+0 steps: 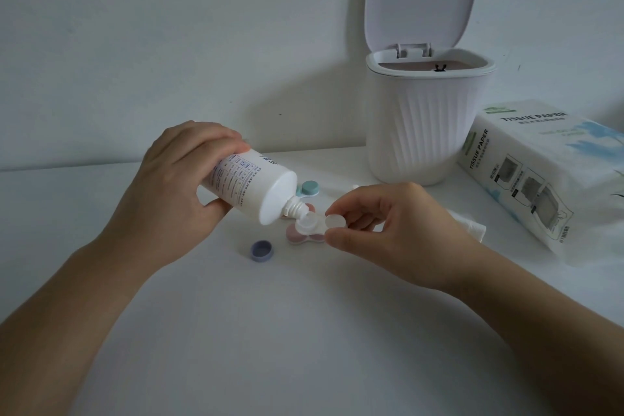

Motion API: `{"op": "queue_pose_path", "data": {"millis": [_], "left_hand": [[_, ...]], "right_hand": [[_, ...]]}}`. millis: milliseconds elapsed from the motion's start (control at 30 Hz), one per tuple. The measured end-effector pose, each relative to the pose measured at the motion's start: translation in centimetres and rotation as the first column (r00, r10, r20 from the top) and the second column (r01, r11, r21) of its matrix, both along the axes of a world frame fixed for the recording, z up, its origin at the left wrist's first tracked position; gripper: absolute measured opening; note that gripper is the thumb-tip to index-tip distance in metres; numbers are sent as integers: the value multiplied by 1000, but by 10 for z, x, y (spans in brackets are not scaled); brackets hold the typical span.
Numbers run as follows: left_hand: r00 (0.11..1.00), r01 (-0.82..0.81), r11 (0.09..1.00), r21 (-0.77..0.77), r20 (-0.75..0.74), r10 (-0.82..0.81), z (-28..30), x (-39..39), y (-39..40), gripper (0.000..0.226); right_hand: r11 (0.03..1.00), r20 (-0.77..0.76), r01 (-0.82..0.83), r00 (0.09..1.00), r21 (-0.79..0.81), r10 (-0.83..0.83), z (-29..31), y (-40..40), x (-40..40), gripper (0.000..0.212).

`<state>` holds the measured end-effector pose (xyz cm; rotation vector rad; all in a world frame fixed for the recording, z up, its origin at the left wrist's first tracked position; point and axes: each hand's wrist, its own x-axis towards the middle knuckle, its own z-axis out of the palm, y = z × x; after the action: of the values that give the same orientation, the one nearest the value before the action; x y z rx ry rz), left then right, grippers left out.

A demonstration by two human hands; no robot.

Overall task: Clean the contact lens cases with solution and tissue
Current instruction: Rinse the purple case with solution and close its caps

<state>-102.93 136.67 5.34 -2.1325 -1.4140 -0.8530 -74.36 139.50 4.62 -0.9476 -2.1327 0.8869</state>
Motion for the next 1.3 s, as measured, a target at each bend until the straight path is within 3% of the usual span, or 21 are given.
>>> {"op": "queue_pose_path", "data": {"millis": [1300], "left_hand": [[1000,13,1000,27,15,-13,-1,2,0,65]], "right_hand": [[1000,0,12,1000,13,-12,0,0,0,12]]}}
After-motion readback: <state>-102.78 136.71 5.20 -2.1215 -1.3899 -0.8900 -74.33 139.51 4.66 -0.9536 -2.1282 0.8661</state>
